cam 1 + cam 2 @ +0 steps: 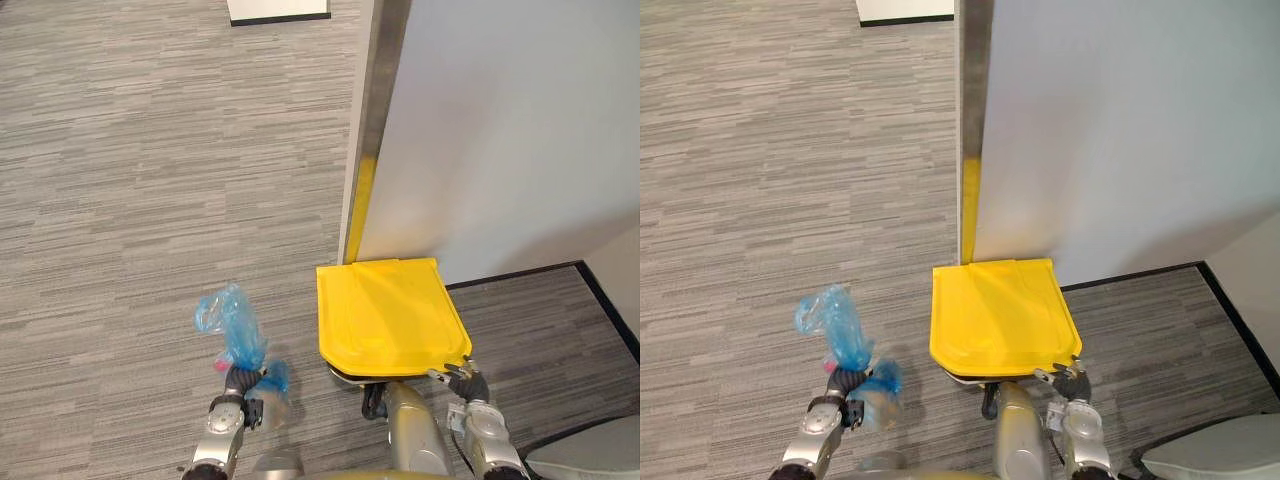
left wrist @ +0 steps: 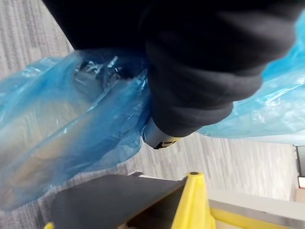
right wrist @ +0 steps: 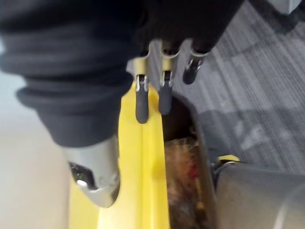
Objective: Gather rubbish on tea table into small bin, then transfer packed bag to large trash can.
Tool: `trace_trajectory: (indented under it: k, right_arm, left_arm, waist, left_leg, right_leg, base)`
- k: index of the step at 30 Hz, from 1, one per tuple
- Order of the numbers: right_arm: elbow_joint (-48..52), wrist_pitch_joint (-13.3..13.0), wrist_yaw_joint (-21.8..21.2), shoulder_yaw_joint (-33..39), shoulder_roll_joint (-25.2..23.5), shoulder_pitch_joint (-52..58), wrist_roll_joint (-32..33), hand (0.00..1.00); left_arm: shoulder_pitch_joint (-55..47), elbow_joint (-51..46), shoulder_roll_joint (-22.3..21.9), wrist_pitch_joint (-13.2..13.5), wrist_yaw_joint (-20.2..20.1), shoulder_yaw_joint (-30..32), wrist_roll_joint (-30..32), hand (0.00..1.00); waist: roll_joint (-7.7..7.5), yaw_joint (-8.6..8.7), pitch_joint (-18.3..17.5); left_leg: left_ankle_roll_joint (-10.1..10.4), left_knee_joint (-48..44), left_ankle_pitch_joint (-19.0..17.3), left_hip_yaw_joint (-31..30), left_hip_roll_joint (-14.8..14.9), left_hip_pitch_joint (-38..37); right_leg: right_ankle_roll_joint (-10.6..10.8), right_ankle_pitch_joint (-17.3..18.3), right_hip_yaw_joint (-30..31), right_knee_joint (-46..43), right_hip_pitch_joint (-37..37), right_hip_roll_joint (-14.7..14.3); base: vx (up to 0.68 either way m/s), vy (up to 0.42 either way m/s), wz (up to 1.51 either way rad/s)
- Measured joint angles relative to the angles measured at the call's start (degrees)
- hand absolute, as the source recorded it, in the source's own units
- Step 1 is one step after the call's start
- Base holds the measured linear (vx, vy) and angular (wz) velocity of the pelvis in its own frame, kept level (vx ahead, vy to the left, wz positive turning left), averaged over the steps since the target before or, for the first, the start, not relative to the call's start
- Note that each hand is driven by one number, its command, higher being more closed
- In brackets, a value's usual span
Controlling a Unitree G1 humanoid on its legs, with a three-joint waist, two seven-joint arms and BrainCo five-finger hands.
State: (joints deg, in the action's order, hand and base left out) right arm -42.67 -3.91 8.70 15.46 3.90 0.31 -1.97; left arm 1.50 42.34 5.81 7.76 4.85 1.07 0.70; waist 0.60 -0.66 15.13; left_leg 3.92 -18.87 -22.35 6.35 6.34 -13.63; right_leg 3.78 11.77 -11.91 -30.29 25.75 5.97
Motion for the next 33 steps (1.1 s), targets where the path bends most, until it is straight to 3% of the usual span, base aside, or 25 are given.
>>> trace_trajectory:
  k: [6, 12, 15, 17, 20, 26, 33]
  right_arm:
    - [-0.2, -0.1, 0.9, 0.3, -1.5, 0.2, 2.0, 0.00]
    - [4.0, -2.8, 7.4, 0.3, -2.7, 0.9, 2.4, 0.00]
    - [5.9, -3.0, 7.3, 0.3, -3.8, 0.9, 4.7, 0.00]
    - [6.5, -3.1, 7.4, 0.2, -4.2, 0.9, 4.8, 0.00]
    - [14.6, -2.8, 10.3, 0.4, -5.5, 5.3, 5.9, 0.00]
    - [27.1, -2.5, 14.9, 4.4, -6.2, 10.3, 6.0, 0.00]
    - [27.2, -2.4, 14.8, 5.5, -7.8, 13.3, 9.0, 0.00]
  left_arm:
    - [-0.5, -0.3, -1.2, 0.1, -0.9, -0.8, 0.1, 1.00]
    - [-4.1, -2.5, -1.2, 0.2, 0.5, -2.8, 0.4, 1.00]
    - [-4.5, -2.7, -1.2, 0.2, 0.7, -2.8, 0.4, 1.00]
    - [-5.0, -3.8, -1.1, 0.1, 0.9, -2.8, 0.4, 1.00]
    - [-6.6, -5.7, -1.1, 0.0, 1.8, -3.2, 0.4, 1.00]
    - [-7.9, -10.3, -1.2, 0.0, 1.8, -5.5, 1.2, 1.00]
    - [-8.4, -10.5, -2.8, -0.1, 1.9, -6.6, 1.2, 1.00]
  waist:
    - [-0.09, 0.21, -2.3]
    - [0.42, 0.15, -4.3]
    - [0.45, 0.03, -4.4]
    - [0.09, -0.24, -4.5]
    - [0.03, -0.10, -4.9]
    - [0.11, 0.02, -4.9]
    - [-0.60, 0.73, -5.3]
  left_leg:
    - [2.4, 3.8, 3.0, -1.4, 1.6, -0.4]
    - [2.4, 7.1, 3.0, -1.7, 1.8, 1.0]
    - [0.9, 8.9, 1.9, -1.7, 1.8, 1.5]
    - [1.0, 8.6, 0.5, -1.7, 1.6, 2.4]
    - [-0.3, 7.7, -0.4, -2.0, 1.7, 2.9]
    - [-0.4, 6.7, -0.4, -1.5, 3.1, 2.9]
    - [-1.6, 5.6, -1.6, -0.7, 3.7, 2.6]
  right_leg:
    - [-1.0, -2.2, -2.8, 4.9, -2.4, -0.7]
    - [-1.4, -5.6, -3.8, 10.0, -2.2, -2.0]
    - [-1.3, -7.2, -4.0, 11.3, -1.5, -2.2]
    - [-1.0, -7.9, -3.6, 11.4, -0.5, -2.2]
    - [-1.3, -8.7, -3.2, 11.8, -0.5, -2.0]
    - [-2.0, -8.6, -3.7, 10.7, -0.4, -3.2]
    - [-2.4, -8.0, -3.6, 9.4, -0.3, -3.9]
  base:
    - [0.10, -0.046, 0.16]
    - [-0.02, -0.049, 0.10]
    - [-0.09, -0.041, 0.05]
    - [-0.15, -0.040, -0.05]
    - [-0.15, -0.051, -0.02]
    - [-0.02, -0.039, -0.02]
    - [-0.04, -0.042, -0.03]
